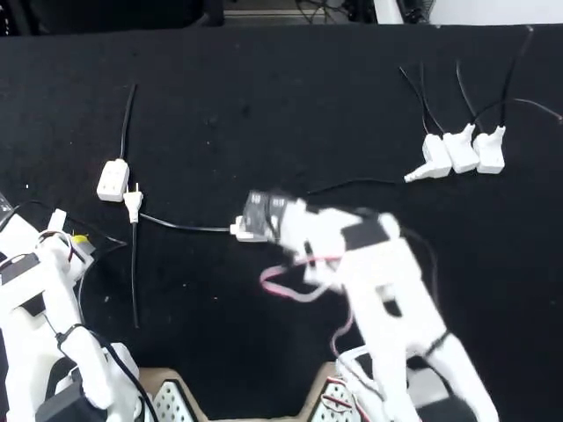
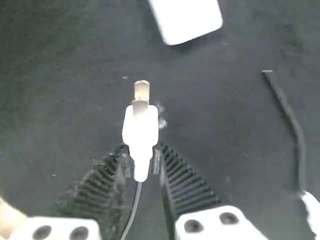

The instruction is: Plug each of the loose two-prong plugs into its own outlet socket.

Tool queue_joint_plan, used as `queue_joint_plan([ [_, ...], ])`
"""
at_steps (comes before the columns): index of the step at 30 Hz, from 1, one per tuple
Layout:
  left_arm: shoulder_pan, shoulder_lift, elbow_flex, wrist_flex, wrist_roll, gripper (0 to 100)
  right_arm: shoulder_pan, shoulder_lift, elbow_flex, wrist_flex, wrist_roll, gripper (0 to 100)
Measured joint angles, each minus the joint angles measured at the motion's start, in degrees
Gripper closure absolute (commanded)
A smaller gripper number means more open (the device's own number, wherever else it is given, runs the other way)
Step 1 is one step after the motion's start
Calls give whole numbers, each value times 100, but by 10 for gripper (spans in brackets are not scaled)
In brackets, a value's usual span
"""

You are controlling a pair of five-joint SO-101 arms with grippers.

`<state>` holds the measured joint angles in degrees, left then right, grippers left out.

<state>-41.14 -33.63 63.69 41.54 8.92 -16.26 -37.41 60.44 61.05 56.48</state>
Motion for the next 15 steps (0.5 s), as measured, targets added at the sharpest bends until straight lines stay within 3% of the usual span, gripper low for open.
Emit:
queue_joint_plan([
  [7,0,0,0,0,0,751,0,-220,1231,-484,-44,871],
  [15,0,0,0,0,0,751,-18,-193,1248,-527,-527,903],
])
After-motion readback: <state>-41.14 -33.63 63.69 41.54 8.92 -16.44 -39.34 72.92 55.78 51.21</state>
